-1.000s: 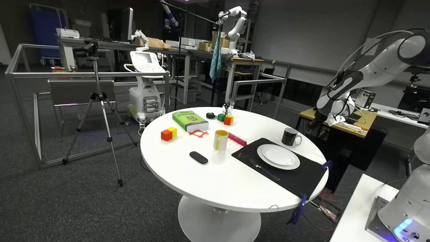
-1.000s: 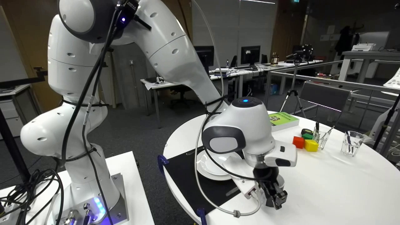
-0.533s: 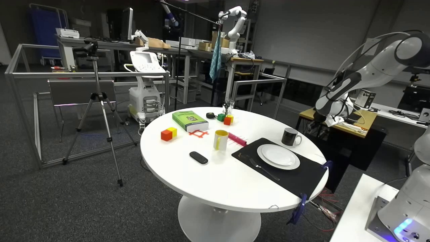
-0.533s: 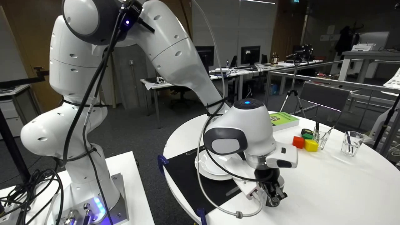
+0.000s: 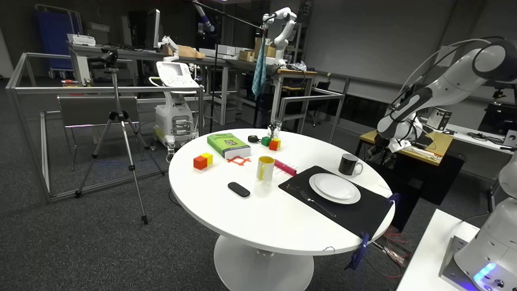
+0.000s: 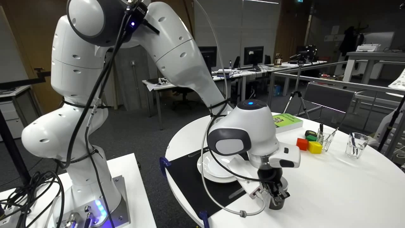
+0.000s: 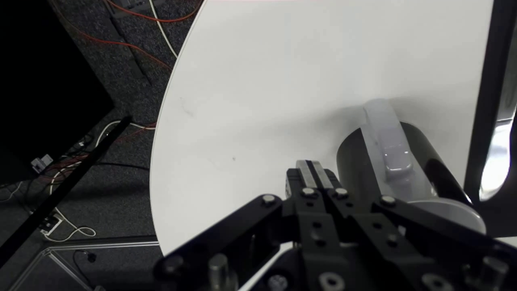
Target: Move the black cup to the left side of the white plate
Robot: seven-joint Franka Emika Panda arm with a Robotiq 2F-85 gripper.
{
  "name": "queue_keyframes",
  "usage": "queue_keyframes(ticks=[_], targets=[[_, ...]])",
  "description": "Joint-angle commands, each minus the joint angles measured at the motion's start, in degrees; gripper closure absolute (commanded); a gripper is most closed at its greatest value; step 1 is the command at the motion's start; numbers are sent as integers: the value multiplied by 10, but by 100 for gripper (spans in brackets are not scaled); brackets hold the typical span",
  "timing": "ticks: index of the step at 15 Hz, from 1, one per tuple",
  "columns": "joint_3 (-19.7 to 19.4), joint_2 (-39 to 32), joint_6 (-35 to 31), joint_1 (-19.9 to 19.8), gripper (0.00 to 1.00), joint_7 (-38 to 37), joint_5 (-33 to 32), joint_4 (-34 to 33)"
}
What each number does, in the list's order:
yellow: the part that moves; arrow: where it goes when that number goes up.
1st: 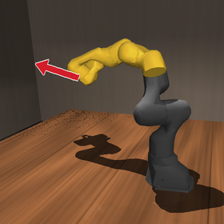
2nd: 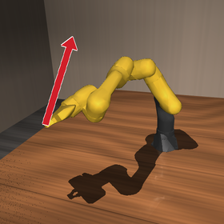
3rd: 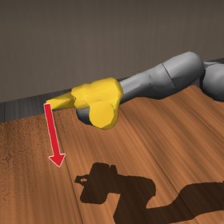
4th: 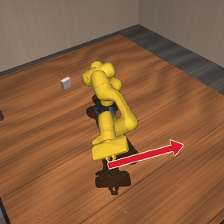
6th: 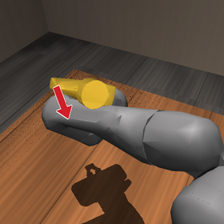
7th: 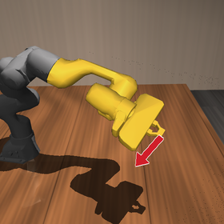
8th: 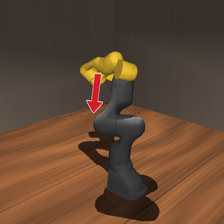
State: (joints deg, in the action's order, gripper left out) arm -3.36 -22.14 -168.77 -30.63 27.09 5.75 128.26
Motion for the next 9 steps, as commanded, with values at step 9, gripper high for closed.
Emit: queue_keyframes(ticks=[9], targets=[[-16,-35,-5,26,100,-39,-24,-33]])
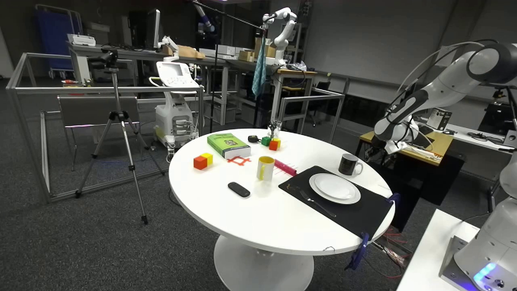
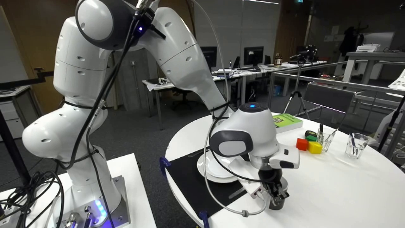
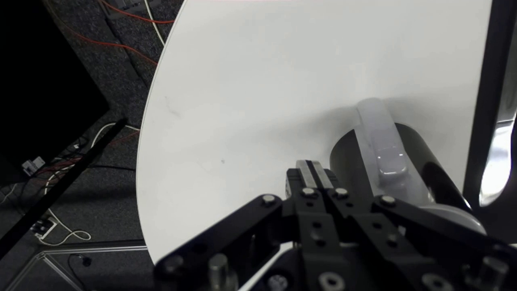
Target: Move the black cup to the left side of the white plate
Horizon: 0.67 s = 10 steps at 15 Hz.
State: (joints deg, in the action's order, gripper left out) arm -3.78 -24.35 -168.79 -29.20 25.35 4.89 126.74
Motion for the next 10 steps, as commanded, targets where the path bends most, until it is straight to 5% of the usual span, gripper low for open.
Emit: queue_keyframes(ticks=[1,10], targets=[[-12,-15,-3,12,100,-23,-16,-19],[2,-25,6,6,100,-20,-9,-26]])
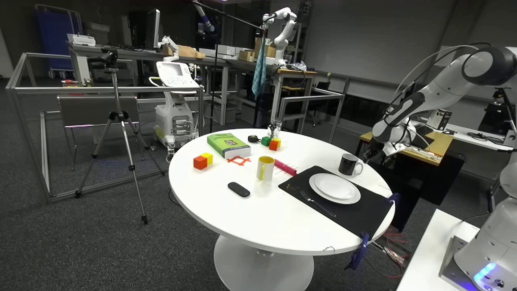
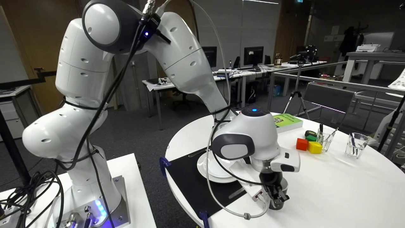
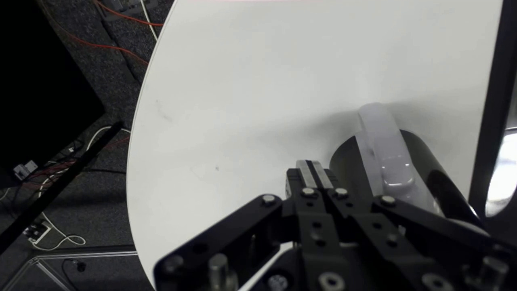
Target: Move the black cup to the left side of the white plate
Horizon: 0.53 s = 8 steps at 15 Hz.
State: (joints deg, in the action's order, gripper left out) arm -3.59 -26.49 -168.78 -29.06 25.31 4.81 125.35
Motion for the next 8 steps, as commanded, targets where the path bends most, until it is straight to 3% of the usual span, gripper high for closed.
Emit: queue_keyframes(ticks=[1,8], targets=[[2,-4,5,3,100,-18,-8,-12],[16,-1,21,-2,100,-15,-1,-15]])
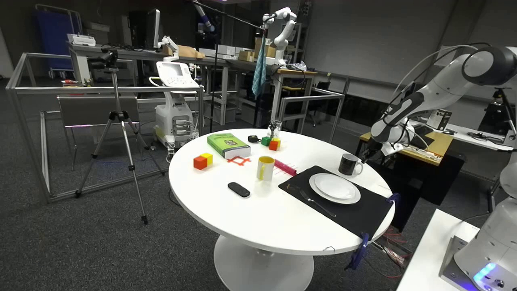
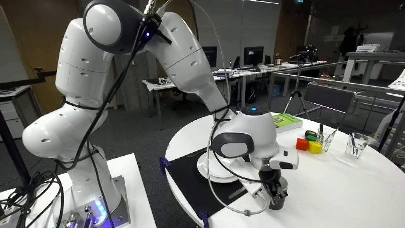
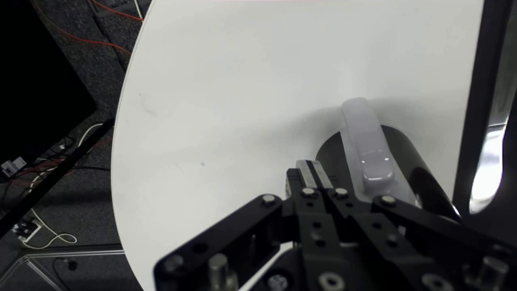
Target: Move the black cup to the left side of the white plate
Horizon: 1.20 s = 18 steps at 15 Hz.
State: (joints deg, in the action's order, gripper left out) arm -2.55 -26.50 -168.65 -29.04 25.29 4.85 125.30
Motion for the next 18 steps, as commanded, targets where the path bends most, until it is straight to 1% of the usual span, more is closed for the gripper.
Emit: queue_keyframes(ticks=[1,9,18], targets=[[8,-1,22,-3,100,-13,-1,-16],[21,1,65,-8,100,-4,16,-28],[17,0,105,-2,100,-1,27,-44]])
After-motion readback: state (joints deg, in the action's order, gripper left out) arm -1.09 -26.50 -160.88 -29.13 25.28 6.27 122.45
